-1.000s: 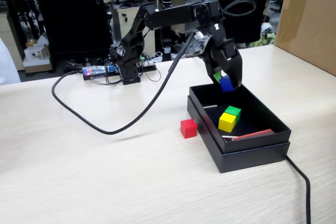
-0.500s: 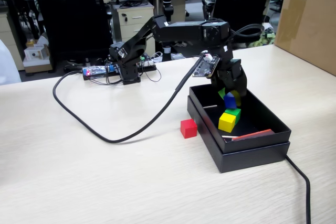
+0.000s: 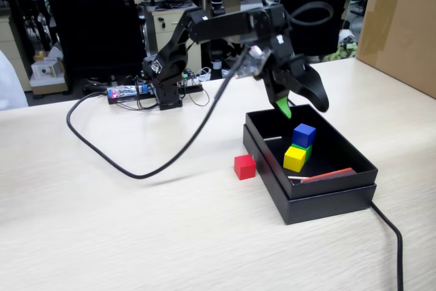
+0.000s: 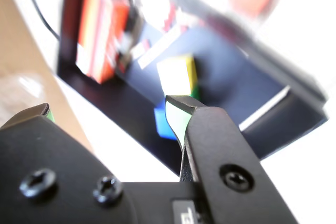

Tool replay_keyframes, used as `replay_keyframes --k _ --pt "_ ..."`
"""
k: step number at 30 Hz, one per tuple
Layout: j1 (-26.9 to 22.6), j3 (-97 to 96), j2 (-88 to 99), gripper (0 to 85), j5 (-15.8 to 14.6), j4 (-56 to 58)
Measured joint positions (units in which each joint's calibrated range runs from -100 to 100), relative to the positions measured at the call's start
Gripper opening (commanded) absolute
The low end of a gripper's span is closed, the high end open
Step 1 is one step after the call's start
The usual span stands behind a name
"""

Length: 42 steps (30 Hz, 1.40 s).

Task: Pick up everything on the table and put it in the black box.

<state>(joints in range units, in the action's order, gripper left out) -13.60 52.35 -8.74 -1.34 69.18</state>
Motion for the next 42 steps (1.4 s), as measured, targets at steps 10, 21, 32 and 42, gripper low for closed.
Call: replay_keyframes --k 10,21,32,42 --pt "7.6 -16.8 3.6 48.9 1.3 -0.1" --pt "7.1 -24.7 1.0 49.2 -0.5 -0.1" --pt "6.3 -24.4 -8.0 46.4 -2.5 -0.1" --pt "6.3 -17.6 -13.1 21.0 -2.7 -0.1"
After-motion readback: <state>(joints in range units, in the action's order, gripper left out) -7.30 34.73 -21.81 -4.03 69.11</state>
